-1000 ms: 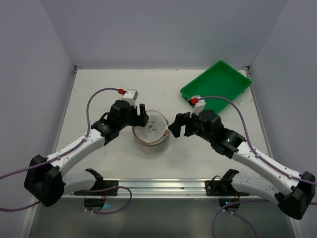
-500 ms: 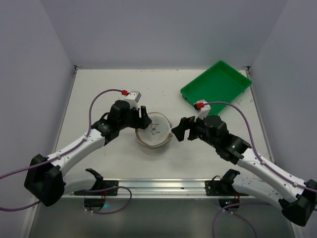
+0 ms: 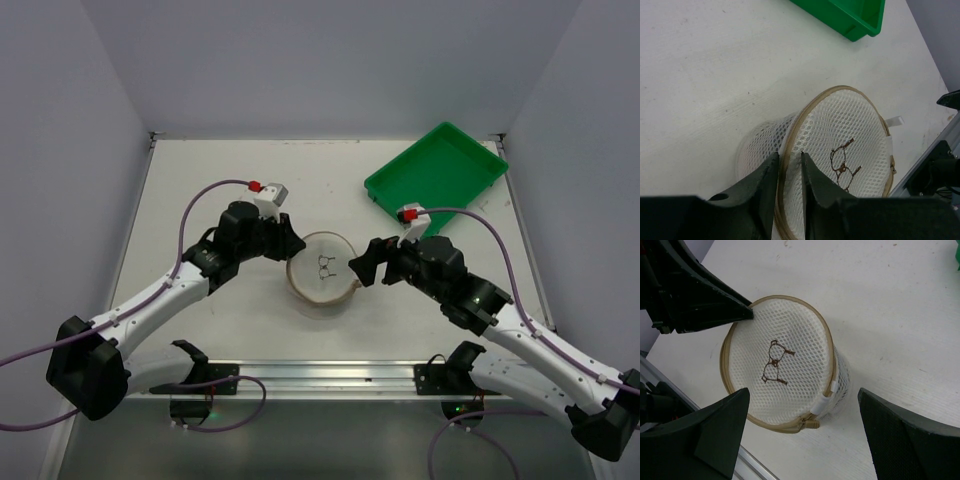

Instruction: Unzip the laundry bag and remove the bra

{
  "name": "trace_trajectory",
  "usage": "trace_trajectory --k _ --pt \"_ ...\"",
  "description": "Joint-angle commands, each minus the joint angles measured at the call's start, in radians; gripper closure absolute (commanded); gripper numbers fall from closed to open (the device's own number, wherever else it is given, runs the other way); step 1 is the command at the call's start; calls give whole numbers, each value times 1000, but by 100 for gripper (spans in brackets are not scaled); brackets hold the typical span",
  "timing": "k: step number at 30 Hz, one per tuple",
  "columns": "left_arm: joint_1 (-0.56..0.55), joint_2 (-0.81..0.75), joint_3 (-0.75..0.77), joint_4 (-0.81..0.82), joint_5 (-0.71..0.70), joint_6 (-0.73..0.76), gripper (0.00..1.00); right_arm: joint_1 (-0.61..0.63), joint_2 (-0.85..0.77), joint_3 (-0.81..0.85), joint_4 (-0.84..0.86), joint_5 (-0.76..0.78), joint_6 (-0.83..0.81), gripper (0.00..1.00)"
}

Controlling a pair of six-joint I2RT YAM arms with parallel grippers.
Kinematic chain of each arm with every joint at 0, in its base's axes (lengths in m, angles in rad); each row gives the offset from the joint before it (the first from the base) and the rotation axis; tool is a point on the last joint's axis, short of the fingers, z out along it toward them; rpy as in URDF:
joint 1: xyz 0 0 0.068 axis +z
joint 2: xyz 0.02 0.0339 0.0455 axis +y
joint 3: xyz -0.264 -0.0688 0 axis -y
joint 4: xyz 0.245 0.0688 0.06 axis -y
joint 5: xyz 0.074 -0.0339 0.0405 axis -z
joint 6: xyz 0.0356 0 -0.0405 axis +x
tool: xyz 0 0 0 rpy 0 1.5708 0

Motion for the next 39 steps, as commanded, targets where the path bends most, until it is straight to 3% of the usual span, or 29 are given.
trace_trajectory --k 1,4,9,17,25,33,39 --pt "5 -8 -3 50 58 -5 74 6 -17 -4 14 20 10 10" --pt "5 -8 4 49 62 -6 89 4 -25 -6 14 24 10 10" --pt "6 -9 24 42 68 -6 100 6 -32 -9 14 28 13 10" --pt "5 -6 148 -36 80 19 100 4 -77 -6 -6 61 18 10" --pt "6 26 348 -279 -126 122 100 4 -141 -4 -46 101 21 10" --pt "-12 133 432 -240 113 21 100 6 -221 -33 -84 161 51 10" --pt "-112 219 468 -178 108 -75 94 4 -304 -73 -89 213 74 10"
